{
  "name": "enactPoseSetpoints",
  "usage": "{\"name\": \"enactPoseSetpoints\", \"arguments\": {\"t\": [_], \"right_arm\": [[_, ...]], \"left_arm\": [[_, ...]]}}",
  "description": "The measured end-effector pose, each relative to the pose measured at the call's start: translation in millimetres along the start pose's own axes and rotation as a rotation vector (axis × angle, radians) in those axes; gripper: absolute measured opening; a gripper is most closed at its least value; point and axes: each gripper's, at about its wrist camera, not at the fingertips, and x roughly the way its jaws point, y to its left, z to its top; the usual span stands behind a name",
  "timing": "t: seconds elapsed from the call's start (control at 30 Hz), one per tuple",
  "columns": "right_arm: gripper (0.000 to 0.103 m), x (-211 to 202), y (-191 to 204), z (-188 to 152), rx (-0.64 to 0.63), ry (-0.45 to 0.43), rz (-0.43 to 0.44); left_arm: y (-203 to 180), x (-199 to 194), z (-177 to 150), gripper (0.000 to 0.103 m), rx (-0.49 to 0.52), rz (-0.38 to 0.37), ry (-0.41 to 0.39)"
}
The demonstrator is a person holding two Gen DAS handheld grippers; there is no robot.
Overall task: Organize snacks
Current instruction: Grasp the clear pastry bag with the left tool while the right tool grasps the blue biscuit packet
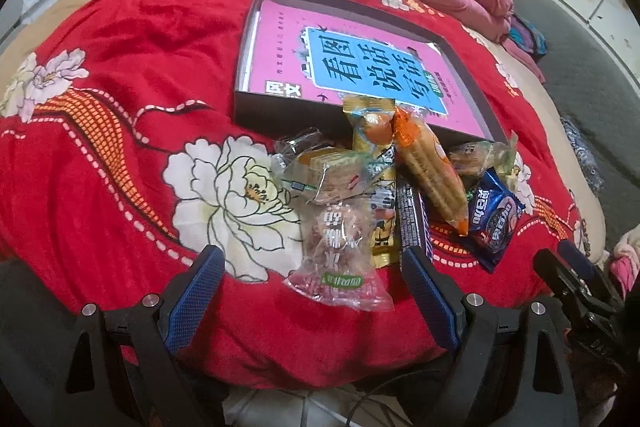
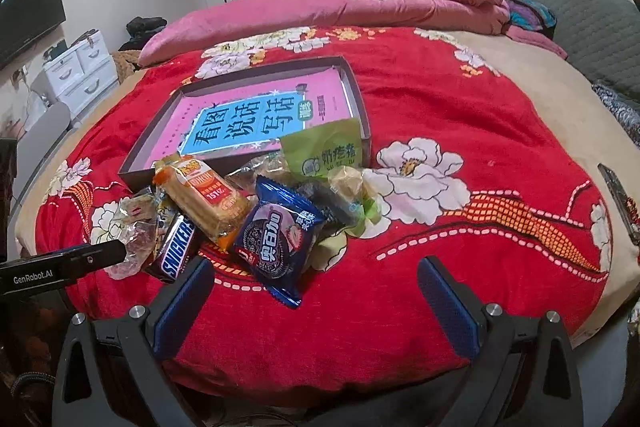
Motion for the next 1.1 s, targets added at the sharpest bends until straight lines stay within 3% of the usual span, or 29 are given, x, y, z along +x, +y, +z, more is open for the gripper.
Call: {"name": "enactPoseSetpoints", "arguments": {"t": [0.3, 0.37, 0.53, 0.73, 0.77, 1.1], "right_arm": [[0.102, 18.6, 2.8, 3.2, 0.036, 0.033, 0.032], [0.102, 24.8, 6.3, 4.4, 0.037, 0.043, 0.033], [0.100, 38.9, 13.6, 8.6, 0.050, 0.054, 0.017], [0.075, 53.2, 23.0, 9.7, 0.025, 0.077, -0.005], [0.072, 54.3, 23.8, 9.8, 0.024, 0.080, -0.001], [0.054, 60.5, 27.4, 12.5, -0.011, 0.069, 0.023]], "left_arm": [[-4.0, 10.8, 4.6, 0.083, -0.001, -0.068, 0.017], [-6.5, 13.1, 6.2, 0.064, 0.012, -0.073, 0.015], [-6.9, 20.3, 8.5, 0.057, 0.025, -0.073, 0.026], [-7.4, 26.5, 11.2, 0.052, 0.035, -0.078, 0.026], [-7.9, 27.2, 11.6, 0.047, 0.037, -0.078, 0.028], [-6.7, 32.7, 15.9, 0.041, 0.046, -0.097, 0.033]]}}
